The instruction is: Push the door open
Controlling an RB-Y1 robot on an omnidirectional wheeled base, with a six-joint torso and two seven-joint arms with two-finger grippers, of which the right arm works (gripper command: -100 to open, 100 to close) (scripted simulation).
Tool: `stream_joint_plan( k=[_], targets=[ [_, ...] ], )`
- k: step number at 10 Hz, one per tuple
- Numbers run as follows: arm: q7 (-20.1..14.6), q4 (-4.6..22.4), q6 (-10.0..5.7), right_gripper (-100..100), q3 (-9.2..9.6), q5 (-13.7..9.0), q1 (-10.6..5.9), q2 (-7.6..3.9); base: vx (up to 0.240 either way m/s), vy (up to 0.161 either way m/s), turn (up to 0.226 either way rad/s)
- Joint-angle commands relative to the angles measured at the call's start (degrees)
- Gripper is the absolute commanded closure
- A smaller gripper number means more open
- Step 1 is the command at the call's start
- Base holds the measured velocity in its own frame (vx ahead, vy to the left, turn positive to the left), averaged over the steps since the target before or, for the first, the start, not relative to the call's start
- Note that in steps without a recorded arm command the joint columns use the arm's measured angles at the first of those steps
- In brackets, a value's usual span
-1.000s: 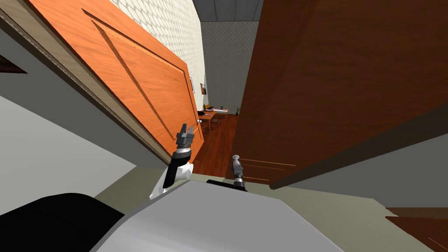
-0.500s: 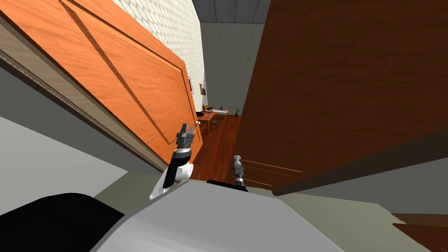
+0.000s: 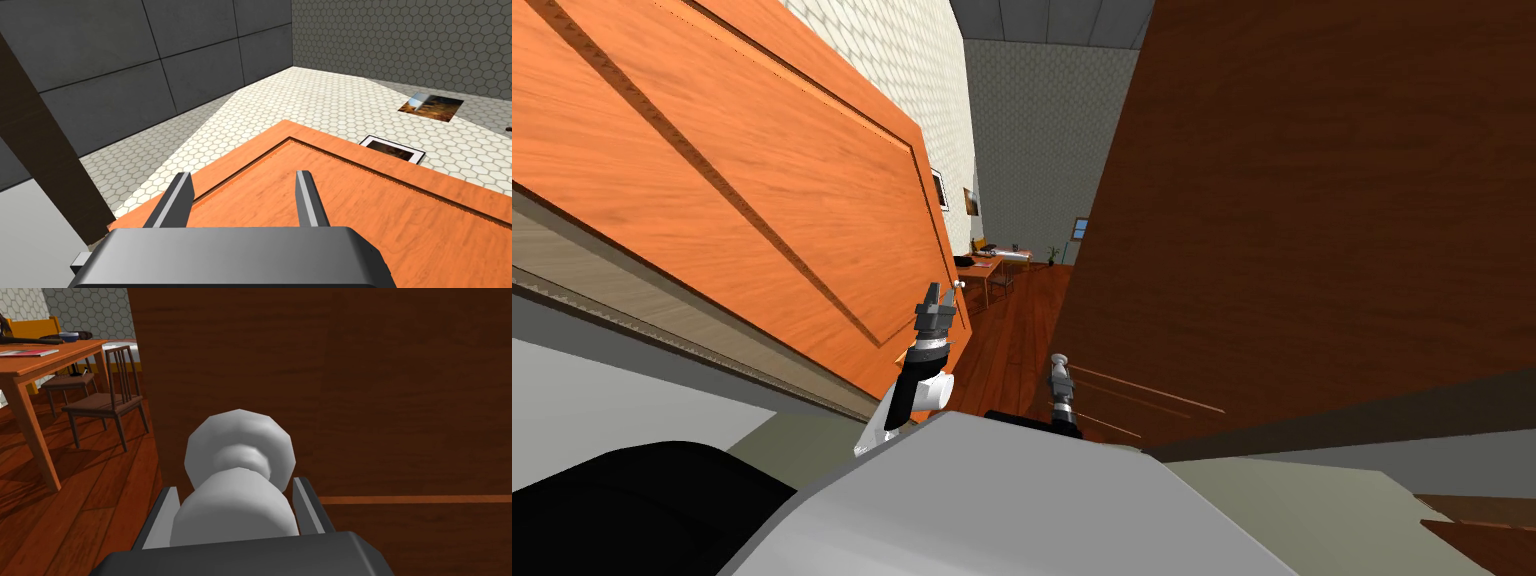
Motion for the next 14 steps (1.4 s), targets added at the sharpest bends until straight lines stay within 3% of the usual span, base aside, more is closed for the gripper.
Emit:
stream_joint_plan(
  k=[1, 8, 14],
  targets=[
    [0.5, -0.9, -0.06, 100, -1.82, -0.7, 0.24, -0.72, 0.124, 0.050, -0.064],
    [1.6, 0.0, -0.51, 100, -6.07, -2.2, -0.51, 0.40, 0.129, 0.050, -0.049],
    [2.5, 0.9, -0.93, 100, -10.11, -3.6, -1.23, 2.26, 0.146, 0.056, -0.054]
  ],
)
